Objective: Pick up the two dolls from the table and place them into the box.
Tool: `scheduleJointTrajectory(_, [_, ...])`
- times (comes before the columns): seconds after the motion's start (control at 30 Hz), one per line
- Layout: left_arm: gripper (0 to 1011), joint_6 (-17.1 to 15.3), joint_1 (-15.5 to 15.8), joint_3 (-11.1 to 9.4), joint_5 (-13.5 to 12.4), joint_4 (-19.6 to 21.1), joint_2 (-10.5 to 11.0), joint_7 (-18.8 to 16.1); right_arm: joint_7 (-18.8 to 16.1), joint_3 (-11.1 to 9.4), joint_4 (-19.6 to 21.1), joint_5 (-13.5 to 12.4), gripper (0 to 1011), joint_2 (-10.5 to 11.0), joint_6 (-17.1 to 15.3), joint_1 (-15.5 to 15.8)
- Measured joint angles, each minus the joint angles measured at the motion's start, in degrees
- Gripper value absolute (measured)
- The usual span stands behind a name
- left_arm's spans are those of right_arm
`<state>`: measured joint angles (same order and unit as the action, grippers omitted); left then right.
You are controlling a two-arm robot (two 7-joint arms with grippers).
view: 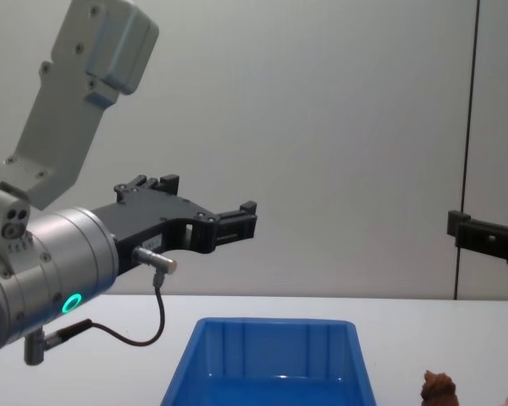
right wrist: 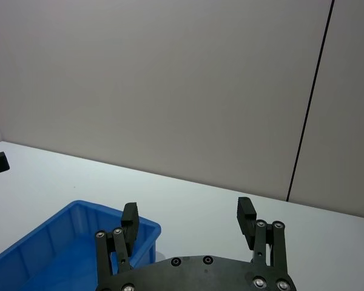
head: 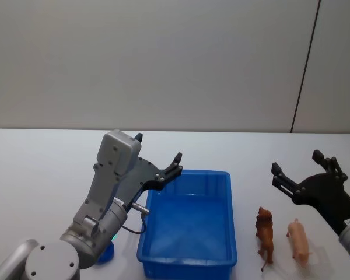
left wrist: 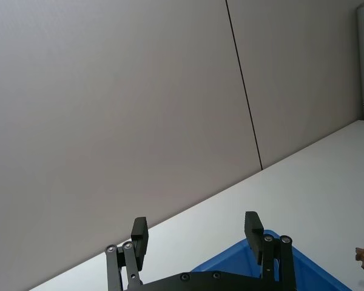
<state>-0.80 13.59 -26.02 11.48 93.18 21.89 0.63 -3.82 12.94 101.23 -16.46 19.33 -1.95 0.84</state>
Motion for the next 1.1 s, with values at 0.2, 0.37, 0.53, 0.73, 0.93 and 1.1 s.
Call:
scheduleJointTrajectory(0.2, [1002, 0.00, 0.00, 0.00, 0.00, 0.00, 0.00, 0.00, 0.00, 0.00, 0.00, 0.00, 1001, 0.00, 0.00, 0.00])
scheduleJointTrajectory(0.37, [1002, 0.00, 0.00, 0.00, 0.00, 0.00, 0.00, 0.00, 0.00, 0.00, 0.00, 0.00, 1001, 0.00, 0.00, 0.00])
scheduleJointTrajectory(0.53, [1002, 0.00, 0.00, 0.00, 0.00, 0.00, 0.00, 0.00, 0.00, -0.01, 0.00, 0.00, 1001, 0.00, 0.00, 0.00])
scheduleJointTrajectory(0.73, [1002, 0.00, 0.00, 0.00, 0.00, 0.00, 0.00, 0.00, 0.14, -0.08, -0.09, 0.01, 1001, -0.04, 0.01, -0.02])
scheduleJointTrajectory(0.93, [1002, 0.00, 0.00, 0.00, 0.00, 0.00, 0.00, 0.00, 1.41, -0.21, -0.29, 0.29, 1001, -0.17, -0.39, 0.07])
scheduleJointTrajectory(1.1, [1002, 0.00, 0.00, 0.00, 0.00, 0.00, 0.00, 0.00, 3.08, -0.28, -0.33, 0.75, 1001, -0.31, -2.03, 0.44])
